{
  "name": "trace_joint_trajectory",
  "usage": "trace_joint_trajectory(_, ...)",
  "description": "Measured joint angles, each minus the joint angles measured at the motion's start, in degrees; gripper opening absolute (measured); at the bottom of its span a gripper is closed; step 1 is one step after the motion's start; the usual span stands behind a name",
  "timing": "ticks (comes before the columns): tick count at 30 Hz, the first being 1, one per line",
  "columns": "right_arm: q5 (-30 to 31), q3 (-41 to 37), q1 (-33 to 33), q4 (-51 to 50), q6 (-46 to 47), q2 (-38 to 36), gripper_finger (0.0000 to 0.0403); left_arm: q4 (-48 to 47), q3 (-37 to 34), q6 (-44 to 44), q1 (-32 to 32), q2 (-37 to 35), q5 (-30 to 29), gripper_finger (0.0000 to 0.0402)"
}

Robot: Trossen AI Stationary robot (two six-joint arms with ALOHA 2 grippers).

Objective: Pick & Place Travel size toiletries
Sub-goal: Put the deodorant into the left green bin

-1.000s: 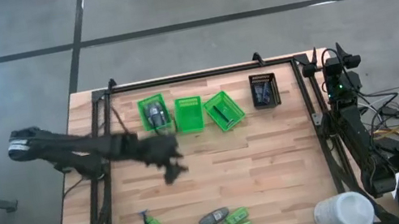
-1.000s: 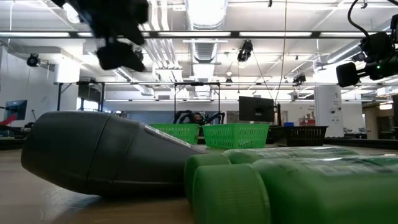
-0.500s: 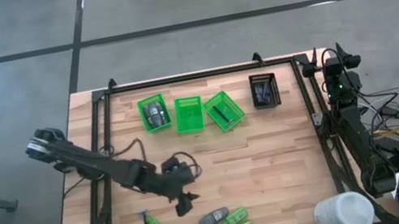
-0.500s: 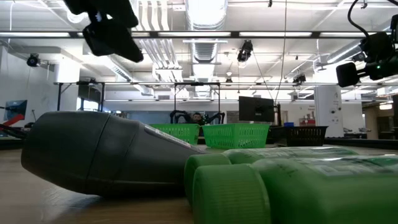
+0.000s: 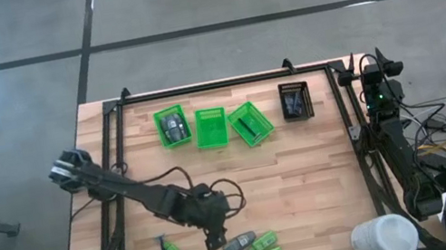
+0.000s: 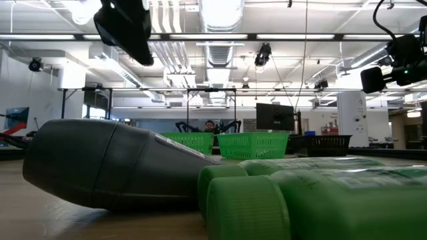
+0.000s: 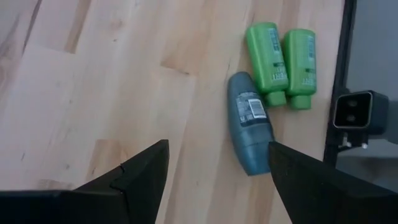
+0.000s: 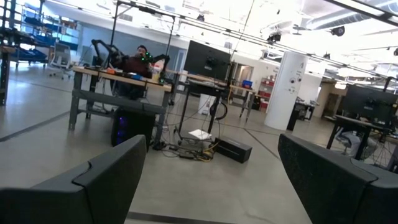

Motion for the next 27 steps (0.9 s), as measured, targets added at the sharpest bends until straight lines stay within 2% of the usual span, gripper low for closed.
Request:
trace_joint_trajectory(4, 0.01, -0.01, 0.01, 0.02, 0.00, 0.02, 0.0364, 0.03, 0.87, 1.86, -1.13, 0.03, 0.47, 0.0273)
trace_joint_trajectory(8, 0.02, -0.02, 0.00, 0.02, 0.00, 0.02, 0.0363, 3.67, 1.02, -0.80, -1.26, 0.65, 0.72, 0.0273)
trace_joint_trajectory(16, 0.00, -0.02, 0.02, 0.02, 0.00, 0.02, 0.0364, 6.02, 3.86, 2.07, -3.30, 7.98, 0.67, 0.0273)
trace_joint_trajectory(19, 0.00, 0.00, 0.02, 0.00, 0.00, 0.02, 0.0364, 3.94, 7.66, 4.30, -3.90, 11.43, 0.03, 0.0273)
trace_joint_trajectory(27, 0.00, -0.01, 0.01, 0.00, 0.00, 0.02, 0.0364, -8.73, 19.89, 6.82, -3.96, 19.92, -0.70, 0.0273)
